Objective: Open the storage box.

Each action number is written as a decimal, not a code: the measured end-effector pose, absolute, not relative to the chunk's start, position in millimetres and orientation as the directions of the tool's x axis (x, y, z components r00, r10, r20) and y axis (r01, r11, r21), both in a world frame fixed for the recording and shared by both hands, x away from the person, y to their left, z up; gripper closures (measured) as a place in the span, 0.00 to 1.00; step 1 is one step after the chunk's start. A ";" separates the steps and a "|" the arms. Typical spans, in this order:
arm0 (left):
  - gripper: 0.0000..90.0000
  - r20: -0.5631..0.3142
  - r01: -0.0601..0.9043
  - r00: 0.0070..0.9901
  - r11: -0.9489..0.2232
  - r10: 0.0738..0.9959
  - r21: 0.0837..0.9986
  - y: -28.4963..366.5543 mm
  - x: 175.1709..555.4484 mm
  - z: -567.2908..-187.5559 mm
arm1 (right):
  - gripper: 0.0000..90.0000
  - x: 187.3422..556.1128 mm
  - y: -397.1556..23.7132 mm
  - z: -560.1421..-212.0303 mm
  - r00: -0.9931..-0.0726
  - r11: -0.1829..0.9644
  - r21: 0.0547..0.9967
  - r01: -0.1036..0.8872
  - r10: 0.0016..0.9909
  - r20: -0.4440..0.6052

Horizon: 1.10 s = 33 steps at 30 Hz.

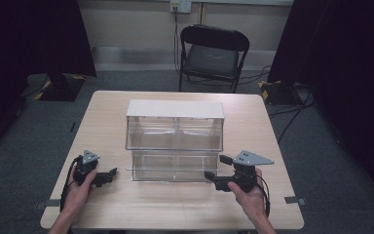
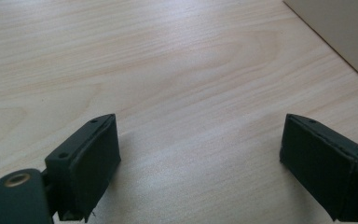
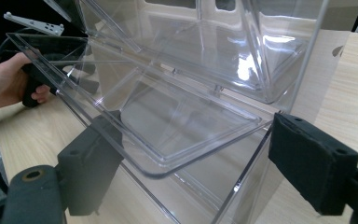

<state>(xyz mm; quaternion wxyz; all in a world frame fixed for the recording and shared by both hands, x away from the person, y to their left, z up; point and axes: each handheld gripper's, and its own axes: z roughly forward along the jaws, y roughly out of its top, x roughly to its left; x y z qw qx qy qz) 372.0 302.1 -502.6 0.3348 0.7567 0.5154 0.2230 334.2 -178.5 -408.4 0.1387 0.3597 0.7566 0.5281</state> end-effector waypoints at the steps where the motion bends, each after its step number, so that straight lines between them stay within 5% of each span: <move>1: 0.13 -0.004 0.631 0.371 -0.249 0.929 0.735 302.3 372.0 -502.4 | 0.19 334.9 -178.5 -408.3 -0.703 0.172 0.902 0.396 0.689 0.177; 33: 0.12 -0.003 0.631 0.371 -0.250 0.929 0.735 301.8 372.8 -502.5 | 0.20 342.3 -178.4 -398.6 -0.708 0.152 0.910 0.386 0.681 0.187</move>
